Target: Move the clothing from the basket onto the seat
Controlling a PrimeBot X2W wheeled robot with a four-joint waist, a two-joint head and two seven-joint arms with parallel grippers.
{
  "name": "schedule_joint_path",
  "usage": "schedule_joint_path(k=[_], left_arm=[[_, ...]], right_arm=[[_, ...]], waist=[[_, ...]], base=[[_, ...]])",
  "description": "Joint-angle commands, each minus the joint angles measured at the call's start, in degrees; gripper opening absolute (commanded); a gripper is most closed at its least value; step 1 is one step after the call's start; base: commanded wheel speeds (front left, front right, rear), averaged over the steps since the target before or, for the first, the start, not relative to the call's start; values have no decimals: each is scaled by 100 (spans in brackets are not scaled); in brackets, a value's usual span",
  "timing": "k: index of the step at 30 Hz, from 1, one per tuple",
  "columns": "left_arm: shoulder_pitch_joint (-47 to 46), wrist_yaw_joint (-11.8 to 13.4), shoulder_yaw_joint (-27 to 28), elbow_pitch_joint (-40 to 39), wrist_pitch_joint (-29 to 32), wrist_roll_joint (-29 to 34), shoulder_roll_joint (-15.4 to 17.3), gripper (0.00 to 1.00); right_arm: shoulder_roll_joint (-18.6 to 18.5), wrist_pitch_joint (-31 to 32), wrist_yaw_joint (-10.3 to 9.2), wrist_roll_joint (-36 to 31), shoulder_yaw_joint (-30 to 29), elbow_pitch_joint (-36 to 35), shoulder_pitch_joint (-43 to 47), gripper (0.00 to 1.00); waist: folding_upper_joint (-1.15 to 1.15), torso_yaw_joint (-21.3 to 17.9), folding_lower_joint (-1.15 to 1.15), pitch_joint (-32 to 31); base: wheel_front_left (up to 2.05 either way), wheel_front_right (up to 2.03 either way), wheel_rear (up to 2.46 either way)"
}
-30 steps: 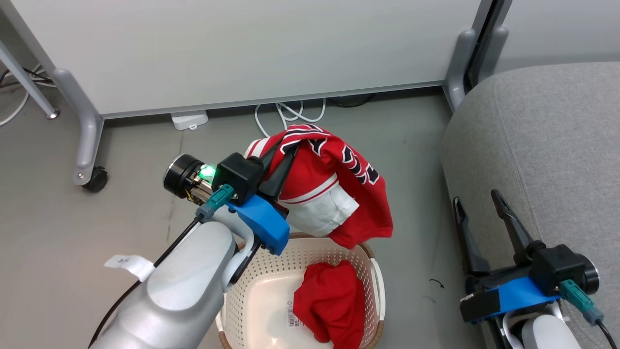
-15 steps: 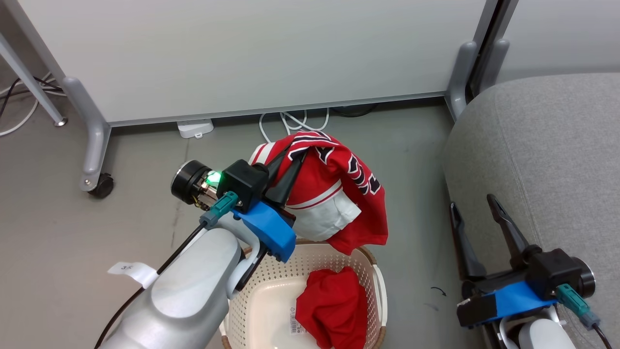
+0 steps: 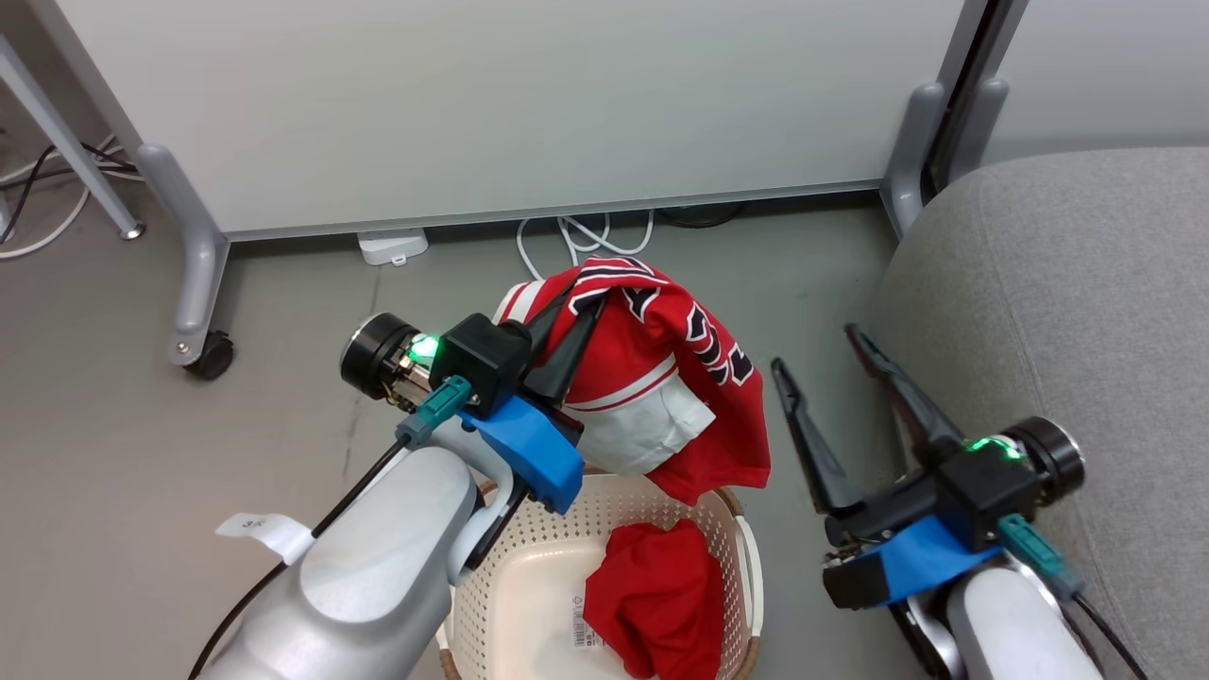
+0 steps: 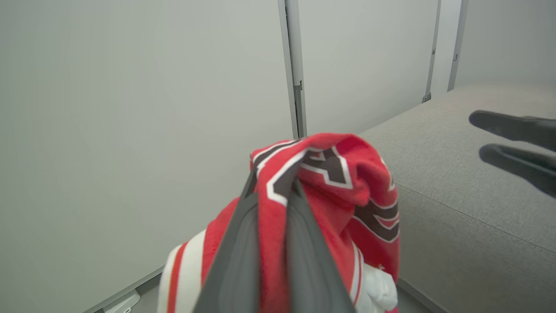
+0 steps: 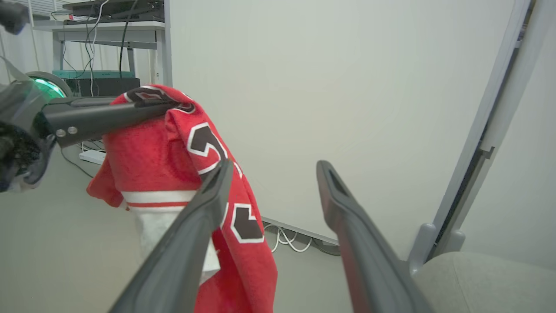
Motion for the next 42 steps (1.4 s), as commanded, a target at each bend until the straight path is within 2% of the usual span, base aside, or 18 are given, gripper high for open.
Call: schedule_joint_path(k=[1,9,15,25,26,27,28,42], left_arm=[[-26,30,4,-31,-20,-18,-4,0],[-172,14,-61,-59,-29,12,-113,0],[-259,-2,-109,-77,-37,57,-172,0],[-288,-54,-241,-145,-41,109,-264,0],[-284,-58,-249,-153,-42,104,-266,0],[-277,-58,-256,-159,-43,105,-270,0],[-271,-60,-261,-164,-43,106,-271,0],[-240,-56,-256,-151,-43,81,-216,0]], right_arm=[[-72,-22,3,-34,61,49,-90,100],[-324,-22,3,-86,717,617,-789,100],[-418,-22,3,-202,1047,1418,-1329,100],[-306,-21,3,-68,1379,2663,-2038,100],[-286,-21,3,-18,1394,2743,-2056,50],[-275,-21,3,4,1412,2801,-2093,22],[-258,-21,3,57,1413,2847,-2123,0],[-268,-21,3,226,1373,2682,-1942,0]], waist=[[0,13,0,8],[0,152,0,92],[0,232,0,144],[0,347,0,148],[0,350,0,145],[0,353,0,143],[0,356,0,141],[0,306,0,105]], base=[[0,0,0],[0,0,0],[0,0,0],[0,0,0],[0,0,0],[0,0,0],[0,0,0],[0,0,0]])
